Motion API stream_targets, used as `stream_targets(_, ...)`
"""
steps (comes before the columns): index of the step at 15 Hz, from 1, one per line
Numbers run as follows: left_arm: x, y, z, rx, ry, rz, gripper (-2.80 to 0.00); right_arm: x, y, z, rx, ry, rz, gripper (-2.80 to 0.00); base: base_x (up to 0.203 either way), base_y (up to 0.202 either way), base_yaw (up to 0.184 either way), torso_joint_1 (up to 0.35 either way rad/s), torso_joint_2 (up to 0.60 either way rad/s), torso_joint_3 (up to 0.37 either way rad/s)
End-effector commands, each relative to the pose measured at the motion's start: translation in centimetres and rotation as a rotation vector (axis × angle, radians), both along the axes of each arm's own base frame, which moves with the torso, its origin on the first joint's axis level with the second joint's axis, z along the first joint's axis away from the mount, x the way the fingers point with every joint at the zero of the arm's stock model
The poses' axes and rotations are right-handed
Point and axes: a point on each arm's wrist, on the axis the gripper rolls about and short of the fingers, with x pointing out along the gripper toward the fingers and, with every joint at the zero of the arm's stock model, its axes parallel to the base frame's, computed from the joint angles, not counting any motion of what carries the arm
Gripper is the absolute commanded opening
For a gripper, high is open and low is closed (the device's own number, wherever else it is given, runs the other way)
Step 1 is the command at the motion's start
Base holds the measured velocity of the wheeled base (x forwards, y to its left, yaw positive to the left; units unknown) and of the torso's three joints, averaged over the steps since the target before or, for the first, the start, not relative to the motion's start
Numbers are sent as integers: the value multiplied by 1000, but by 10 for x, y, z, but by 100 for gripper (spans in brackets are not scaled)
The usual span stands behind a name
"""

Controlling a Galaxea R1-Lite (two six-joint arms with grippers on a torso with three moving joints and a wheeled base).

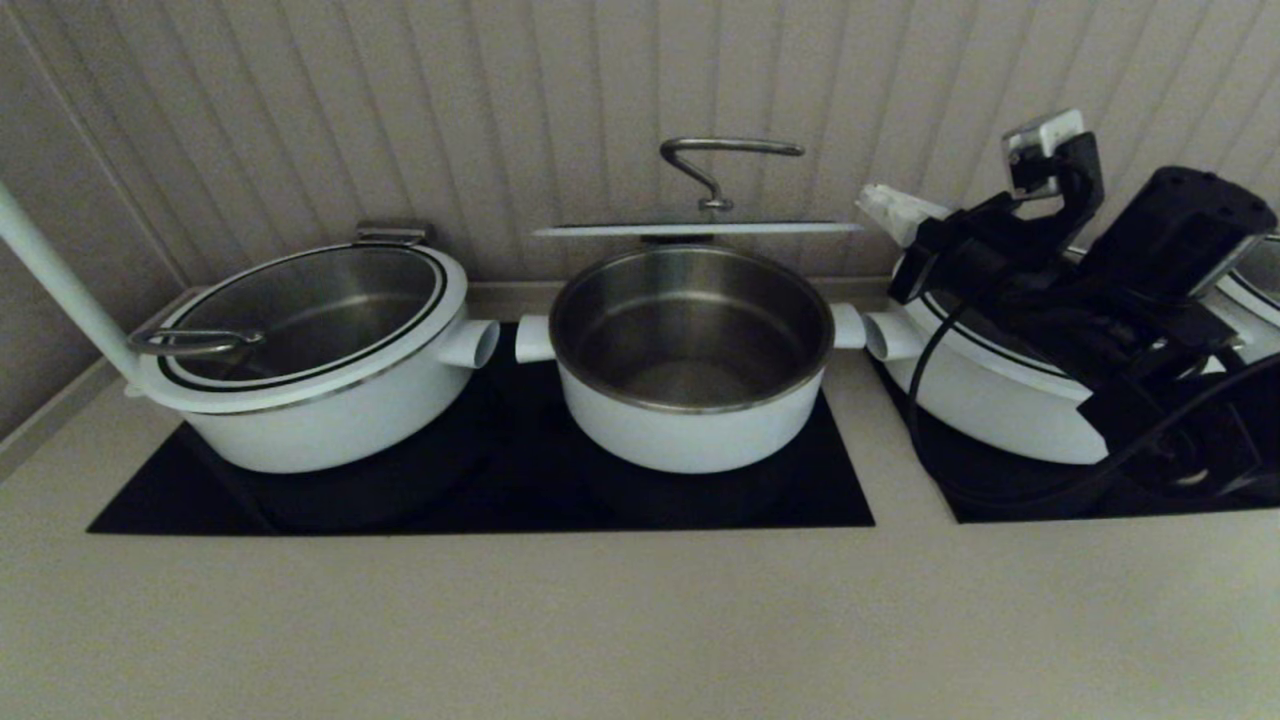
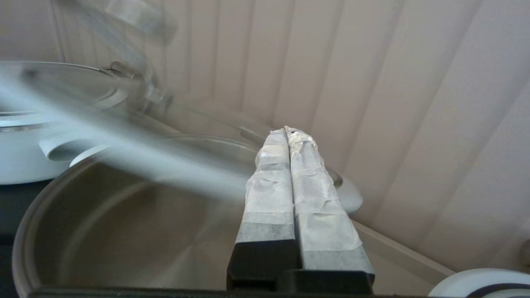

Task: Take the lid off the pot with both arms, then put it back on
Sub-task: Open the pot lid completely

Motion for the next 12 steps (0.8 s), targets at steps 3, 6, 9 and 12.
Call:
stream_targets(3, 0, 0, 0, 0, 0, 0, -280, 6, 2, -7, -6, 14, 5, -280, 0, 0, 0, 0, 0, 0)
stream_targets(6, 0, 0, 0, 0, 0, 0, -280, 0, 1, -2, -7, 13, 6, -280, 0, 0, 0, 0, 0, 0)
stream_targets(9, 0, 0, 0, 0, -1, 0, -280, -29, -7, 5, -33, 72, 5, -280, 0, 0, 0, 0, 0, 0)
stream_targets(12, 0, 0, 0, 0, 0, 0, -280, -59, -15, 10, -55, 121, 6, -280, 0, 0, 0, 0, 0, 0)
